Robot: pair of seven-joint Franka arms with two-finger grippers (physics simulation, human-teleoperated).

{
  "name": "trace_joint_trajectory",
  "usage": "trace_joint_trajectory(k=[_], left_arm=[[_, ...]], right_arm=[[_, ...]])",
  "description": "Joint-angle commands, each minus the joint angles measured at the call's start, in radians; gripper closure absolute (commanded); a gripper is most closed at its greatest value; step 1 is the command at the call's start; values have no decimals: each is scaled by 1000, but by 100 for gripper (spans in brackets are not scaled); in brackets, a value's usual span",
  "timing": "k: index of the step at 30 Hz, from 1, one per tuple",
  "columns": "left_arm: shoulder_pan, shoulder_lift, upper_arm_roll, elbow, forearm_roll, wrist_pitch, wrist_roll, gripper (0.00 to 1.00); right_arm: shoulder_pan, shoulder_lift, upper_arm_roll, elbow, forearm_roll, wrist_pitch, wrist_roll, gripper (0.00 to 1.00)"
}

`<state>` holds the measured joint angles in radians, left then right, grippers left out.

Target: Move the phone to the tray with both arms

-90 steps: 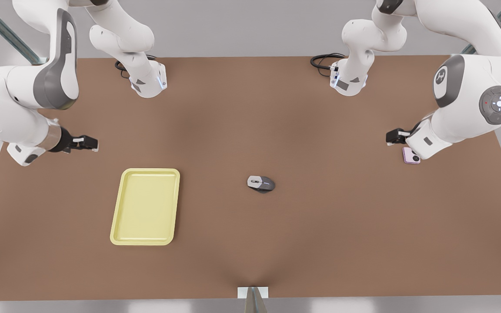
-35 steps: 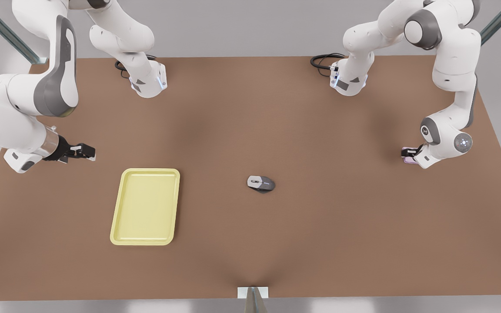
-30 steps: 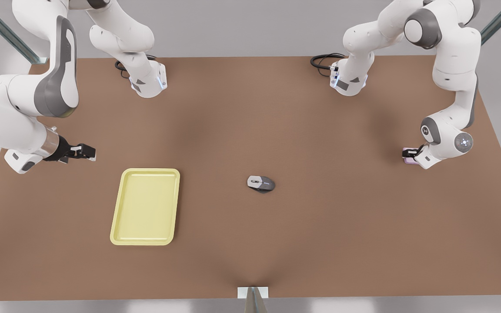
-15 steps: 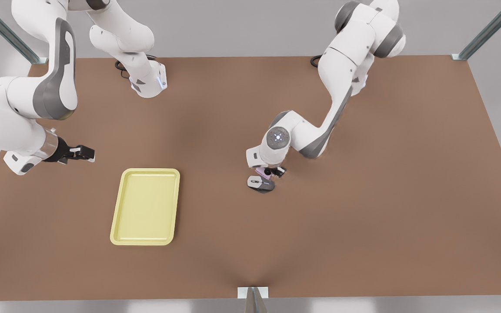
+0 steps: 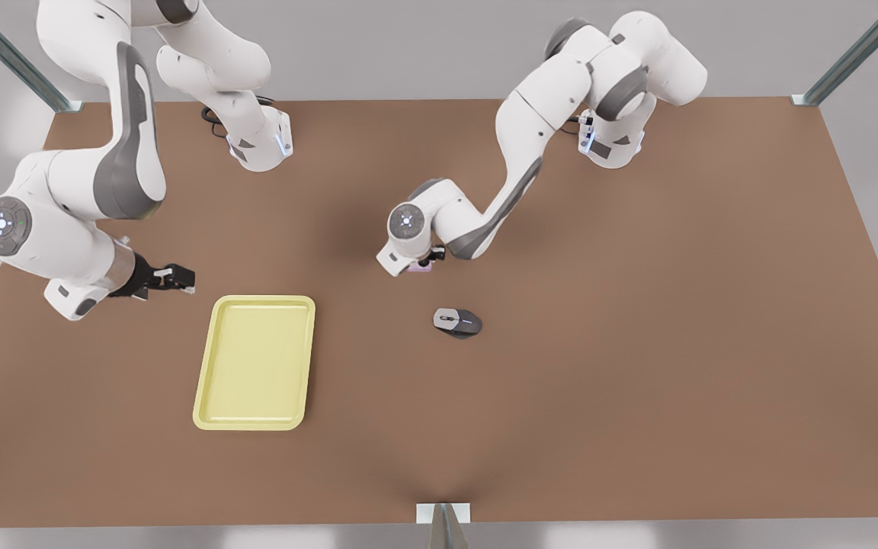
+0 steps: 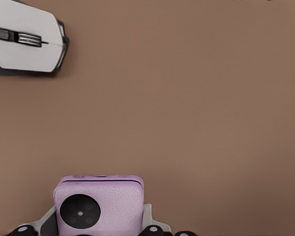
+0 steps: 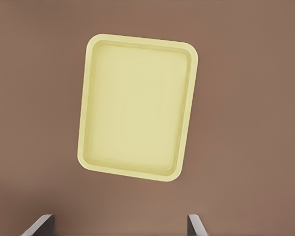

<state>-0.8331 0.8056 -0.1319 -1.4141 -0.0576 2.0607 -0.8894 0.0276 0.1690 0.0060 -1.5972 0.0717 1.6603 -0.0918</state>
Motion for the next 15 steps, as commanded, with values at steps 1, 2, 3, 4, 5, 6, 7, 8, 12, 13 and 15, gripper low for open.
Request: trace_joint_trajectory(k=[1, 2, 3, 4, 5, 6, 7, 8, 12, 13, 15], left_arm=[[-3, 9, 0, 1, -2, 35, -583, 28], [-3, 24, 0, 18, -1, 33, -577, 28], [-3, 37, 0, 23, 1, 33, -517, 28], [-3, 37, 0, 23, -1, 32, -402, 28], [-3, 37, 0, 21, -1, 32, -284, 28], [-3, 37, -2, 20, -1, 32, -192, 28], [-4, 37, -2, 15, -1, 32, -54, 28], [-6, 37, -2, 15, -1, 32, 10, 28], [-4, 52, -2, 17, -1, 65, 101, 28], [-6, 61, -2, 18, -1, 68, 101, 28], [-6, 66, -2, 18, -1, 79, 99, 25]], right_arm=[[15, 3, 0, 3, 13, 6, 77, 0], [15, 7, 0, 9, 13, 6, 78, 0], [17, 7, 2, 9, 14, 10, 81, 0], [17, 9, 2, 9, 16, 10, 101, 0], [37, 9, 2, 8, 16, 10, 109, 0], [38, 7, 2, 8, 16, 10, 132, 0], [38, 7, 2, 8, 16, 4, 142, 0], [43, 4, 3, 8, 19, -1, 164, 0], [83, 6, 25, 5, 17, 1, 230, 0], [83, 7, 26, 3, 17, 2, 230, 0], [83, 7, 28, 0, 17, -1, 231, 0]])
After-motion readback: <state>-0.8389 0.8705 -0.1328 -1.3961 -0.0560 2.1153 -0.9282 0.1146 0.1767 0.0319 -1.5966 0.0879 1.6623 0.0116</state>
